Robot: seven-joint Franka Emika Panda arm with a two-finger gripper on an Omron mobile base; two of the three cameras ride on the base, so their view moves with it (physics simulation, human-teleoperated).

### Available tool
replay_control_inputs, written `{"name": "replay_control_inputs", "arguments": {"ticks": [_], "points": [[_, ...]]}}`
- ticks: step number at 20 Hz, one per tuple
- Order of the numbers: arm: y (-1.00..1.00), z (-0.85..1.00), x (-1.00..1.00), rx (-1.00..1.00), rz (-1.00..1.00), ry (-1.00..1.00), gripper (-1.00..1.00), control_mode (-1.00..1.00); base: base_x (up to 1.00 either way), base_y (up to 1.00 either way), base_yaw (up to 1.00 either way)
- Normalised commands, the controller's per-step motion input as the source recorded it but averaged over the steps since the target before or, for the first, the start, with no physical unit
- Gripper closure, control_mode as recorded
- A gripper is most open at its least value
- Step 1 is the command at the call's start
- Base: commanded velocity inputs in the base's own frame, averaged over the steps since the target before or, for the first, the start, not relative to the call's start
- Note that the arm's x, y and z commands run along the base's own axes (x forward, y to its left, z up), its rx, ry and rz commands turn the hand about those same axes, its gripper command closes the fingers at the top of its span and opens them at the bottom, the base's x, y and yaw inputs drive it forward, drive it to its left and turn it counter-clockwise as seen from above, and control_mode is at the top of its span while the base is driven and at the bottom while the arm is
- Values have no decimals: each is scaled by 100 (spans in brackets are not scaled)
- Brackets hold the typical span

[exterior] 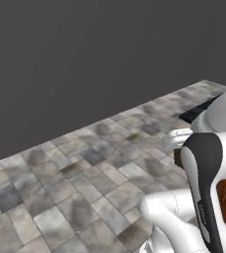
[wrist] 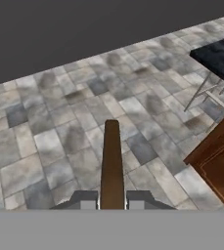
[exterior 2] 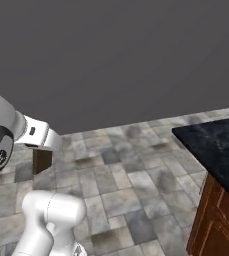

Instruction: Start the toaster. Once the lever pops up, take the bread to the plate on the dining counter.

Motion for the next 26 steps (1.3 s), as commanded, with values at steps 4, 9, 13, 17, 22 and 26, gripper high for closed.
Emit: {"name": "replay_control_inputs", "arguments": {"ticks": [4,9,13,17,22,26], "points": [[0,0,0,0,0,0,100,100,100,93,-2],[0,0,0,0,0,0,100,100,98,100,-6],[0,0,0,0,0,0,100,100,55,100,-10],[0,0,0,0,0,0,100,100,41,99,-31],[0,0,0,0,0,0,100,100,39,79,-63],[0,0,0,0,0,0,100,100,46,71,-75]]}}
